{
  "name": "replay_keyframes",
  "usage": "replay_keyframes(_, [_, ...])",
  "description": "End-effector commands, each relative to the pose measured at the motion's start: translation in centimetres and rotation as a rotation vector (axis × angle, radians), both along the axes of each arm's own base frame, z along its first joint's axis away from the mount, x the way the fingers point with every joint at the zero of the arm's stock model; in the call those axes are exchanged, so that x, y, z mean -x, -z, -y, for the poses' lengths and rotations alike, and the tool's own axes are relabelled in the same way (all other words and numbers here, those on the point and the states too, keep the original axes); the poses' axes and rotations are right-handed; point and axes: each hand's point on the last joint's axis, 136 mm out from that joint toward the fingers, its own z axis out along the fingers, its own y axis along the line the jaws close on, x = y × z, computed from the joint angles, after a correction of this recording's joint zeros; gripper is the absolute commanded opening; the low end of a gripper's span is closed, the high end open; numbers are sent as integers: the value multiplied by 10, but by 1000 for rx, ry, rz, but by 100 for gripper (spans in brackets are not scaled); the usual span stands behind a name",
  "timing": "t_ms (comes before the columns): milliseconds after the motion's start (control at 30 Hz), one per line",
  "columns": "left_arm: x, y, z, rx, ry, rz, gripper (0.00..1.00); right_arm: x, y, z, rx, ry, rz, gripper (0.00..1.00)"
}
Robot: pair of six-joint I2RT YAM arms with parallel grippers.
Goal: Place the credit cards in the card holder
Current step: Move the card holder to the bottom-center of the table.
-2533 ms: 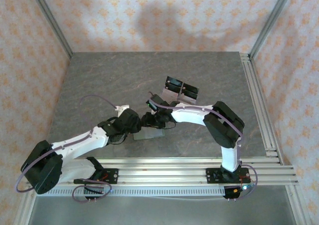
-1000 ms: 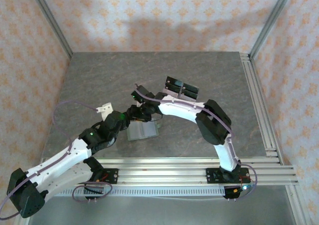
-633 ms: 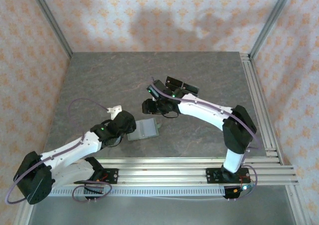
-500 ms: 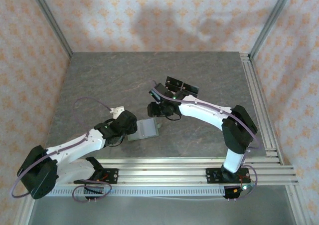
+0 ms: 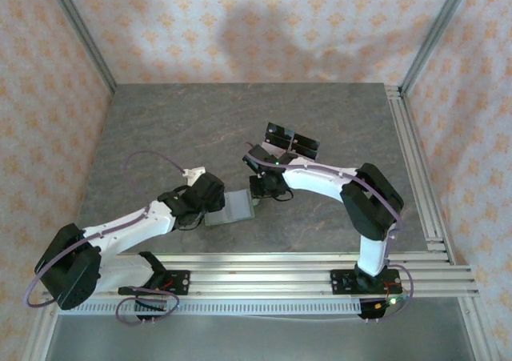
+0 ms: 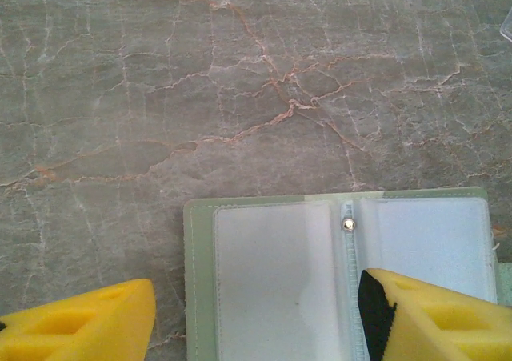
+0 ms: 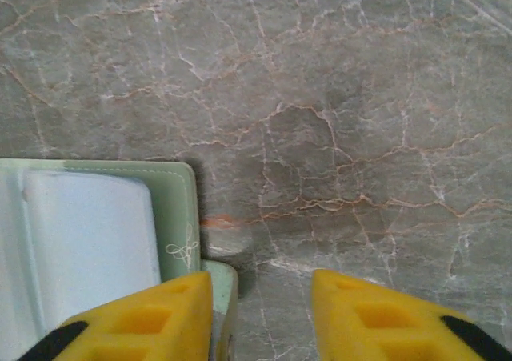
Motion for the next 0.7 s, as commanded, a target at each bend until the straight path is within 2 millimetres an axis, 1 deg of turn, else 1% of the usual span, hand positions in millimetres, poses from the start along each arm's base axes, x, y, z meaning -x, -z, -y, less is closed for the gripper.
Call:
replay_keyframes(0, [-7, -8, 7, 7, 16, 19, 69, -1, 8, 10, 32, 15, 11, 14])
replay_keyframes(33, [-7, -8, 7, 7, 20, 17, 69, -1, 8, 13, 34, 20, 14, 8])
replay_keyframes(67, [-7, -8, 7, 6, 21, 16, 69, -2, 7, 16, 35, 25, 17, 3])
replay_keyframes(133, [-7, -8, 8, 8, 25, 14, 69, -3, 6, 25, 42, 43, 26, 0])
replay_keyframes(433, [-9, -7, 14, 17, 37, 8, 69, -3, 1, 68, 51, 119, 37, 0])
replay_keyframes(600, [-11, -6, 18, 21, 43, 6, 69, -4, 0, 81, 54, 135, 37, 0])
replay_keyframes(633, [-11, -5, 18, 21, 44, 4, 69, -4, -1, 80, 47, 128, 35, 3])
replay_keyframes(667, [-12, -5, 19, 20, 45, 3, 69, -3, -3, 78, 40, 114, 34, 12])
